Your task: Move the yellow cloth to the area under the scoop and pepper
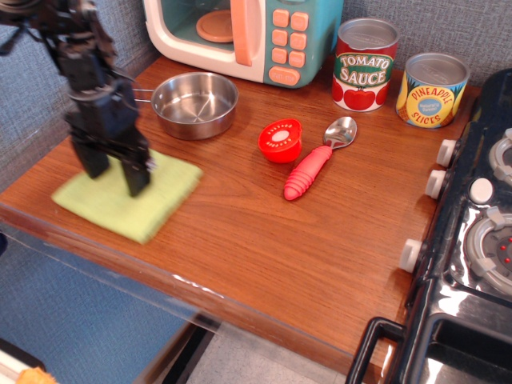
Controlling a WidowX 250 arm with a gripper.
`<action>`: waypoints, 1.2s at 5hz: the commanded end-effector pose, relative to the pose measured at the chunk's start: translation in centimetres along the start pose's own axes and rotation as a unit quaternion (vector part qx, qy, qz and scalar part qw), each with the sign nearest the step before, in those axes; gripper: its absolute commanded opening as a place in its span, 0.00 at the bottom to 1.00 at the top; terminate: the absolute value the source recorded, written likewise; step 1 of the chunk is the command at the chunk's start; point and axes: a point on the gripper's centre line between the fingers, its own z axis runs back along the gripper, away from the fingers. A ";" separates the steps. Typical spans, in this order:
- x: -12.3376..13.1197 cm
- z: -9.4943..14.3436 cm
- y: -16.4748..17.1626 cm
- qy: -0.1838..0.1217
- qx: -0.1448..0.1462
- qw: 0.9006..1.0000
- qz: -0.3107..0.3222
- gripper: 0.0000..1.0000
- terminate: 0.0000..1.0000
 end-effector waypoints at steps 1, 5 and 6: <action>2.4 1.1 -6.0 -0.020 0.032 0.999 -0.034 1.00 0.00; 3.7 3.1 -12.1 -0.027 0.092 0.995 0.008 1.00 0.00; 3.7 4.0 -11.6 -0.030 0.095 0.995 0.029 1.00 0.00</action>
